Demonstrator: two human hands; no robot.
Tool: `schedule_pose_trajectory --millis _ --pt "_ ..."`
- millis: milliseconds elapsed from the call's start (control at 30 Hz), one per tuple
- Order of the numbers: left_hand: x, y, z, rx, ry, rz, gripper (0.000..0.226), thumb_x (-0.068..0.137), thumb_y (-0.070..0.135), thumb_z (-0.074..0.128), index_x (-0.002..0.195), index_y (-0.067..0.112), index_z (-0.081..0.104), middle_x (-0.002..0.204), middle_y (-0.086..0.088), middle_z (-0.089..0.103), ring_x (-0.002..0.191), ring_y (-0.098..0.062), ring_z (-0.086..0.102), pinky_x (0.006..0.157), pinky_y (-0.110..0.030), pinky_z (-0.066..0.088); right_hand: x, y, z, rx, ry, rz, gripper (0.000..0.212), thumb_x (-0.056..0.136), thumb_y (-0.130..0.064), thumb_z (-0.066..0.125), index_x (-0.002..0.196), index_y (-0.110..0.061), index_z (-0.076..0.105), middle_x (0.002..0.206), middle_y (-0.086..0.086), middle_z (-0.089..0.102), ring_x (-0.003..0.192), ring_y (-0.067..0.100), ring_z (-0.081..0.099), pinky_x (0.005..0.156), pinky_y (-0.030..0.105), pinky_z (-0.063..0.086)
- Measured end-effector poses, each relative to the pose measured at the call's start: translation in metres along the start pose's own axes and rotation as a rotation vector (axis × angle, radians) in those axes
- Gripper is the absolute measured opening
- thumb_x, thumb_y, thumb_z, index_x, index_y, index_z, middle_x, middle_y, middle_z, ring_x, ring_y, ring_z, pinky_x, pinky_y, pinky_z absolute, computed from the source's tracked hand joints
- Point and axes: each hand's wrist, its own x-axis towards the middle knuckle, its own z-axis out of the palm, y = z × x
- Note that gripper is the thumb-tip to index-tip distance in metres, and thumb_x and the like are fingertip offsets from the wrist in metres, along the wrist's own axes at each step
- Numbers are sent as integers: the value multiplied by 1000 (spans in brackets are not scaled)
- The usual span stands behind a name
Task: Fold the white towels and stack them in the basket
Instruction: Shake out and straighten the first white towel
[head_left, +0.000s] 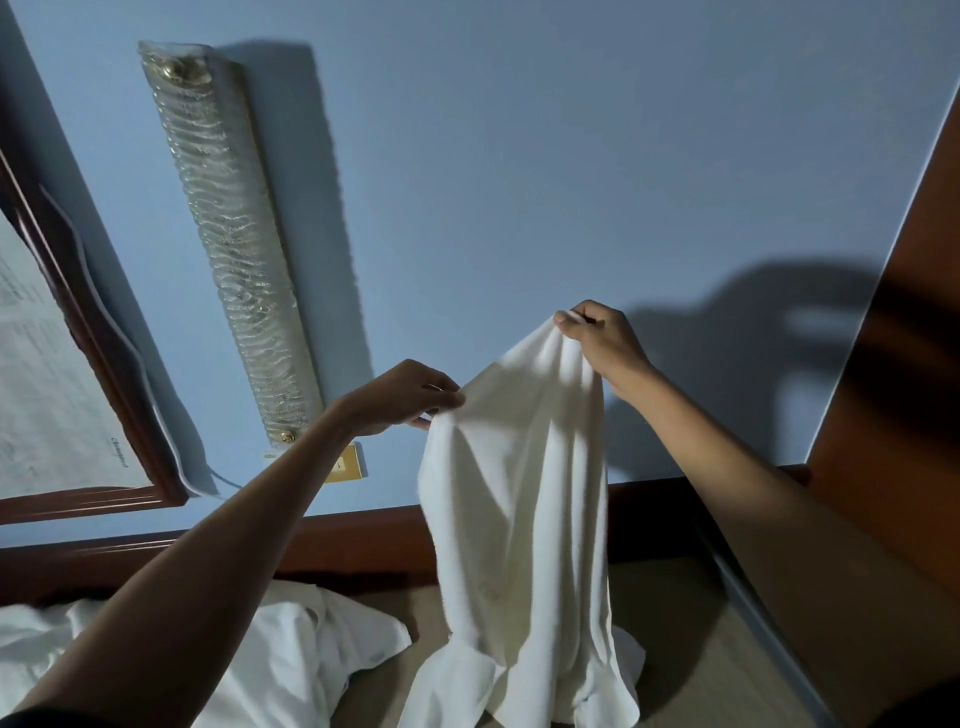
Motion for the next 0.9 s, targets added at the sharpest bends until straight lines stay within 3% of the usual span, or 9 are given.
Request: schedule_pose_trajectory --millis 133,267,433,500,600,700,767,833,900 --pt "3 -2 -1 -47 31 15 33 103 33 61 90 6 72 74 3 58 68 -9 50 68 -27 40 6 7 -6 -7 80 40 40 98 -28 63 67 -19 39 62 -5 33 57 13 30 55 30 24" --pt "5 1 -10 -33 57 -32 86 74 85 65 80 -1 62 79 -4 48 75 -18 41 74 -34 30 10 14 -5 -86 154 77 42 97 -28 61 67 -17 36 63 -1 35 62 17 33 52 28 27" --pt "-10 2 -32 154 72 -45 73 81 69 73 65 15 26 71 -6 25 62 -16 24 62 -37 15 22 29 -7 -216 299 141 47 95 -28 62 61 -13 35 64 5 43 74 24 45 65 32 33" --pt "-16 -8 -46 158 88 -60 74 77 68 77 61 8 37 66 -5 28 61 -17 28 61 -35 18 26 30 -12 -257 345 164 47 96 -28 61 60 -11 37 70 9 49 77 24 48 68 31 34" --pt "-24 -19 -64 42 139 -73 74 74 66 80 83 -7 70 72 -20 64 67 -21 56 65 -33 42 29 27 -12 -298 334 184 40 96 -27 59 63 -11 42 80 12 54 82 27 51 70 31 37" --pt "-27 -11 -69 -113 147 -15 83 74 65 82 102 -11 68 97 -33 71 82 -29 63 78 -44 50 28 14 6 -403 12 93 11 91 -23 67 97 -16 60 102 5 62 100 23 59 85 31 46" --pt "-24 6 -67 -167 109 45 85 74 66 81 97 -14 64 88 -24 68 82 -29 61 77 -44 49 20 -3 27 -346 -405 23 52 83 -26 82 128 -22 56 120 -3 59 115 16 57 97 30 46" --pt "-18 25 -65 -179 76 107 65 78 61 79 81 -3 64 77 -15 63 70 -24 60 67 -35 50 7 -22 53 -313 -739 8 60 78 -36 87 131 -29 59 125 -9 62 119 9 58 103 29 47" --pt "-17 42 -64 -156 51 138 49 86 52 74 75 6 63 71 -13 60 61 -21 57 58 -28 47 -1 -30 72 -261 -899 -5 35 85 -40 81 114 -23 71 112 -7 70 111 10 64 103 32 50"
